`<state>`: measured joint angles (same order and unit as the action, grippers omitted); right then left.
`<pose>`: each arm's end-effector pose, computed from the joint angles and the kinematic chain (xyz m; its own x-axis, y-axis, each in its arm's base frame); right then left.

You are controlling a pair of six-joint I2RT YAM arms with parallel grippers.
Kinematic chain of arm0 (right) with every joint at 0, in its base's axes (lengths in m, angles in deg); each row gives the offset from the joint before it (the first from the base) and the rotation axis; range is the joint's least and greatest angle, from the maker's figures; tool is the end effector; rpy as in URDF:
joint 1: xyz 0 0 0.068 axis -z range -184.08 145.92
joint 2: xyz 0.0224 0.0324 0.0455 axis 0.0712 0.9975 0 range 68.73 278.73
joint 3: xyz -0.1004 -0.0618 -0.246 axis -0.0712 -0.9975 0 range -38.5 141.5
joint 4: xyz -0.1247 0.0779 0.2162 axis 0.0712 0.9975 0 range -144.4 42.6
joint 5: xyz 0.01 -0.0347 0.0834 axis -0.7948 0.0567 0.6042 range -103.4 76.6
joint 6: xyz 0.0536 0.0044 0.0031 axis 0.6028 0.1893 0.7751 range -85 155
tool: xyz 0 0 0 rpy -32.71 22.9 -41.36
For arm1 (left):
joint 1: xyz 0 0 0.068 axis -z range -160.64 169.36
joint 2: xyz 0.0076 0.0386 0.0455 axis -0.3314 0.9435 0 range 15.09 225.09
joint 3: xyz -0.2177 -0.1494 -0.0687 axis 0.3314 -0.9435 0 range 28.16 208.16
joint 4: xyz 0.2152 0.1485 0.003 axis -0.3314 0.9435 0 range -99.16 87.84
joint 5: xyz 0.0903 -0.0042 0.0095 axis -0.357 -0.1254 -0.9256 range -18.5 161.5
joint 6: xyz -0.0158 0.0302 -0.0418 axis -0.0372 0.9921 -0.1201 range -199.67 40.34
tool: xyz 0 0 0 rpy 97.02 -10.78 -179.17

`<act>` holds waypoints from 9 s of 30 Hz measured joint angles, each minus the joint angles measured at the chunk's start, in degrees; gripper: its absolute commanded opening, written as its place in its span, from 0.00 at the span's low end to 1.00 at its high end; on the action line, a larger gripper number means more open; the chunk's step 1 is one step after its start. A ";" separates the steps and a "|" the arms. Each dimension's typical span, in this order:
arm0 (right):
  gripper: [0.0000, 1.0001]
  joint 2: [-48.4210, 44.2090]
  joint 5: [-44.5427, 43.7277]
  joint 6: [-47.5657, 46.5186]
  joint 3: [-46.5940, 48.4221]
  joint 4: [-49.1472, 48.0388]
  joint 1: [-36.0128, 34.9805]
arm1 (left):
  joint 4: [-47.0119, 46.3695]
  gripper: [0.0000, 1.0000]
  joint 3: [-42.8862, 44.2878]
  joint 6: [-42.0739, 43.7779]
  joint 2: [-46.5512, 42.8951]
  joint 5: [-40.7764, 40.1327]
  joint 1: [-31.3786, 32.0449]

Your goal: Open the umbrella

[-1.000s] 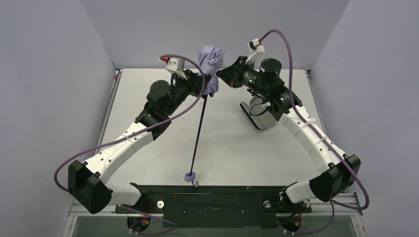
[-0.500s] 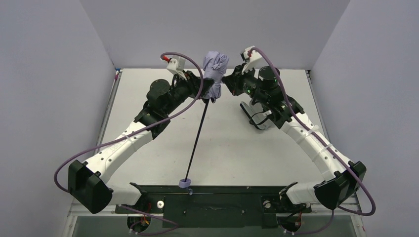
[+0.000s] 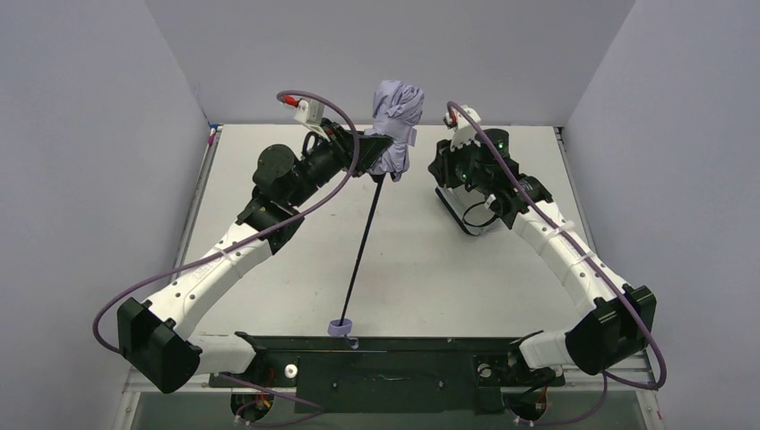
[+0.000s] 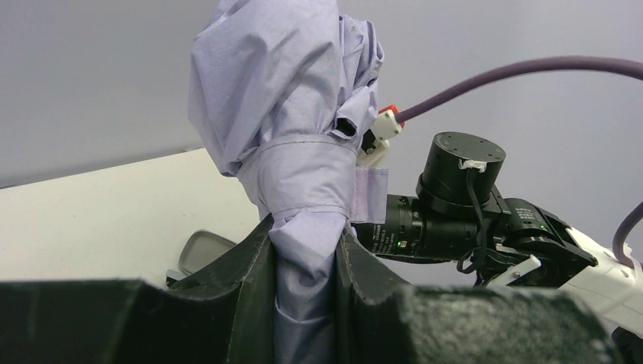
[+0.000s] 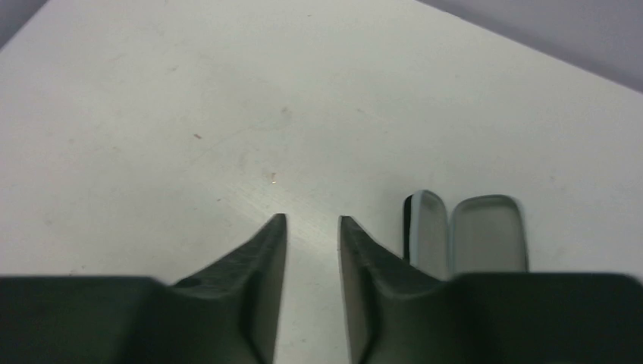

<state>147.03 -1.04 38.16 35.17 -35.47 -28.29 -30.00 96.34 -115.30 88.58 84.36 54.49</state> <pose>0.2843 0.1362 0.3686 -0.3961 -0.1190 -0.9105 -0.5585 0.8183 0.1360 0.2401 -0.1787 0.4327 -0.2512 -0.5177 -0.8178 0.7261 0.4580 -0.5129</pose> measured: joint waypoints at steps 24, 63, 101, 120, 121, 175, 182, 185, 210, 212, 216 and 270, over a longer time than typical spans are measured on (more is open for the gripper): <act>0.69 -5.75 16.52 15.85 10.03 4.57 -1.68 | 1.60 0.00 -0.04 6.40 0.00 -0.37 0.24; 0.00 -1.60 20.50 22.86 12.33 1.75 -0.35 | 2.91 0.00 -1.31 9.64 0.02 -0.09 1.20; 0.70 -3.72 20.81 18.60 3.17 -0.22 -6.23 | 2.71 0.00 2.36 -10.12 4.09 -11.58 -3.17; 0.00 5.64 25.88 38.45 4.87 -15.08 -8.41 | 0.42 0.42 4.48 -13.53 6.03 -10.95 -6.25; 0.00 5.75 26.47 39.28 4.87 -15.52 -8.35 | 0.17 0.60 4.28 -12.79 5.88 -10.05 -6.78; 0.00 10.78 41.53 34.99 7.43 7.39 -8.35 | 19.98 0.18 -12.98 137.35 -0.98 18.18 -4.81; 0.36 11.32 42.66 34.53 7.69 8.44 -8.94 | 18.05 0.00 -14.62 136.45 -1.81 17.68 -4.33; 0.54 11.21 45.20 33.70 8.98 7.15 -8.74 | 18.93 0.00 -15.32 132.32 -2.73 17.94 -4.31; 0.73 -7.96 25.51 15.26 5.35 -10.80 2.43 | 3.13 0.00 -5.88 35.21 0.24 28.20 -11.98; 0.69 -7.72 24.17 13.64 5.84 -11.26 -0.02 | 2.58 0.00 -5.88 31.82 0.61 29.09 -11.82; 0.62 -5.18 22.05 11.54 8.85 -11.87 -4.31 | 1.79 0.00 -5.88 27.41 0.72 30.97 -11.45; 0.00 -0.98 19.23 1.99 6.36 -4.35 -9.75 | 13.46 0.73 -9.35 29.81 -5.95 20.52 -20.33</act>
<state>146.05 18.20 40.15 41.53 -39.82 -38.04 -16.54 86.99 -85.49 82.64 104.89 34.16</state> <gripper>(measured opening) 0.086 0.728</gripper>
